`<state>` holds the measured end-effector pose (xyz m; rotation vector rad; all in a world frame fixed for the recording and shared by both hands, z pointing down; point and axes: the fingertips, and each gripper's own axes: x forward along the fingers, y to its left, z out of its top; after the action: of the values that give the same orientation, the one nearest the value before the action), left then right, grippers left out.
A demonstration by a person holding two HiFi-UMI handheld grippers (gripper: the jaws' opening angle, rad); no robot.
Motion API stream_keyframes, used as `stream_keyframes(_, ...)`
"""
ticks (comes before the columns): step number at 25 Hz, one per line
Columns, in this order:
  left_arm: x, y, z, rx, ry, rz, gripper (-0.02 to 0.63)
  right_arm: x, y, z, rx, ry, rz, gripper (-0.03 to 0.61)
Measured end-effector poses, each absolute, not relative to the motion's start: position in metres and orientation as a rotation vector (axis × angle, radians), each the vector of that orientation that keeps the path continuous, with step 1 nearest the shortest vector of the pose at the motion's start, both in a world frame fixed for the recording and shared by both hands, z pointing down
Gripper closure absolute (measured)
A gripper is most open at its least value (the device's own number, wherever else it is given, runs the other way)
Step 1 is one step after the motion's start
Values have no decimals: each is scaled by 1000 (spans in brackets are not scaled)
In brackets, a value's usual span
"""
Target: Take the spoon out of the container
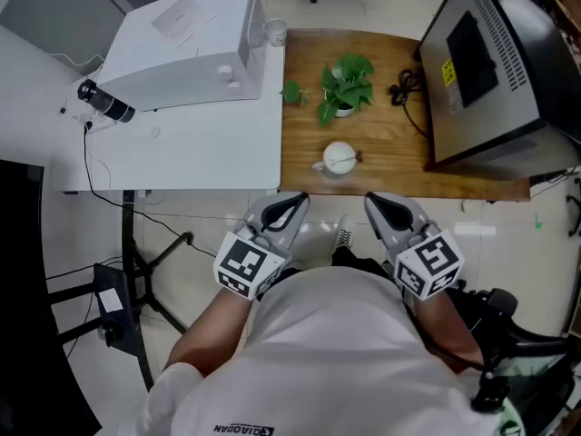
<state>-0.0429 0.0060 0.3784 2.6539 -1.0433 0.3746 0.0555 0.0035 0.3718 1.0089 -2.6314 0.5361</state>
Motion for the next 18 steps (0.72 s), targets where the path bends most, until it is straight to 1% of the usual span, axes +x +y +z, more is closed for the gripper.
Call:
stream_keyframes(8,-10,-61,388,2598,-1133,383,609,92,-65,389,932,-2619,527,571)
stream_keyframes(14,1,-83,398,2568,-1129,405,609,95,-83,409,867,-2583,556,543)
stream_keyframes(18,-6,-97,411,2557,-1082,418,609,92,-94,421,903,-2535,578,532)
